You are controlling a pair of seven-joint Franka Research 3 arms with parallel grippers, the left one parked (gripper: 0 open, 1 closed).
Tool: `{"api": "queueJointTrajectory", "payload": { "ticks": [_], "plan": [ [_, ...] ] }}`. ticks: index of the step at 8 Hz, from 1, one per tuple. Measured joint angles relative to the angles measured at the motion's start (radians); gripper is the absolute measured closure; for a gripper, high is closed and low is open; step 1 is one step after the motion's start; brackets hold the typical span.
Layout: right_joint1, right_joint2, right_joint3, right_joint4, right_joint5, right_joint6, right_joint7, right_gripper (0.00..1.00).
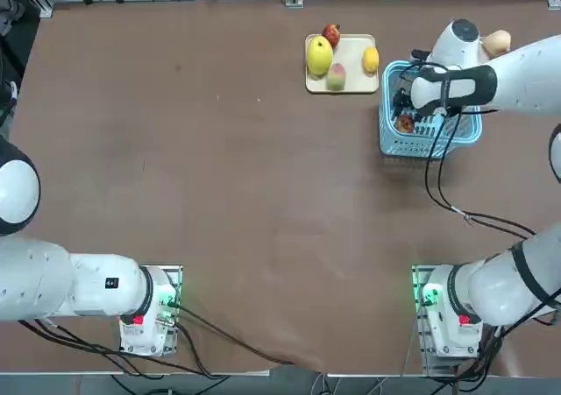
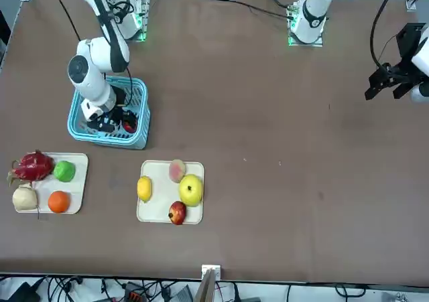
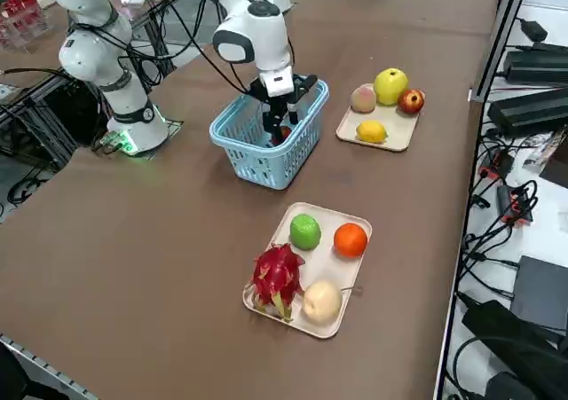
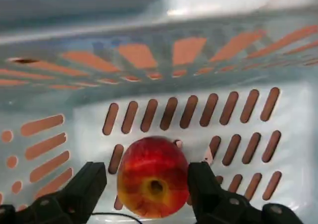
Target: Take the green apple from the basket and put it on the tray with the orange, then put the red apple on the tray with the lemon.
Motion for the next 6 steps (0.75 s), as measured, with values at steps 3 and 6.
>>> {"api": "queueJointTrajectory", "payload": {
  "ticks": [3, 6],
  "plan": [
    [0.001, 0.02, -0.002, 0.0, 0.0, 0.001, 0.0, 0.0],
    [0.001, 0.023, -0.002, 0.0, 0.0, 0.001, 0.0, 0.0]
  ]
}}
